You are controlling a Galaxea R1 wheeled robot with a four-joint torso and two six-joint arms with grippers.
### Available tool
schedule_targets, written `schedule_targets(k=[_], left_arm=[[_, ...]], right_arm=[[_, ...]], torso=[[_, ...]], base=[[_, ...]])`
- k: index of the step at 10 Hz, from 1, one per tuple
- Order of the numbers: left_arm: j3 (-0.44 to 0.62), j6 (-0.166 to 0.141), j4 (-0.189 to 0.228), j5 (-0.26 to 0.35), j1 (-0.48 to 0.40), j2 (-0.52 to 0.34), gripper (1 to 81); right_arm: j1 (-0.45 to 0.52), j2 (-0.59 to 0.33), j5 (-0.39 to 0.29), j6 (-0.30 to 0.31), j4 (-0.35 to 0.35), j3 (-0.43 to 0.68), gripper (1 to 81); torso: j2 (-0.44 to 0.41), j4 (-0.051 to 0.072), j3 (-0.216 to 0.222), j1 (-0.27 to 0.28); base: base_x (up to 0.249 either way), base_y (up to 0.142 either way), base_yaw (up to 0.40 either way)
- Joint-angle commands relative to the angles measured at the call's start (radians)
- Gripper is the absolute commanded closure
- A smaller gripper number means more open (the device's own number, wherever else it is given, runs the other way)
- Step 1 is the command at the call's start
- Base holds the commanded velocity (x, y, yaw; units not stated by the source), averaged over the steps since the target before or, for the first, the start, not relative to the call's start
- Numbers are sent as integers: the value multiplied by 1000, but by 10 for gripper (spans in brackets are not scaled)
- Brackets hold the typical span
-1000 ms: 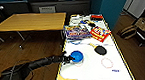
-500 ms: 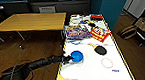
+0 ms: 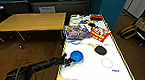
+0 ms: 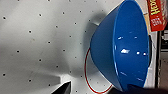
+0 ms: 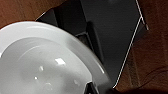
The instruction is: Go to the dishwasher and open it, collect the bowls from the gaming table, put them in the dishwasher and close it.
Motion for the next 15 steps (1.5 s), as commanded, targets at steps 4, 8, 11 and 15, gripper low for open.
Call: schedule_targets(k=[4,8,11,15], left_arm=[[-18,10,-2,29,-98,21,10],[40,16,70,28,-113,-12,811],[186,16,73,34,-190,-80,811],[453,19,152,37,-210,-235,811]], right_arm=[[11,-24,-52,-2,-19,11,811],[14,-2,-68,-1,-17,-18,811],[14,-1,-75,-2,-19,-13,811],[14,-5,-74,-5,-21,-1,811]], torso=[[0,0,0,0],[0,0,0,0],[0,0,0,0],[0,0,0,0]], base=[[0,0,0],[0,0,0],[0,0,0],[0,0,0]])
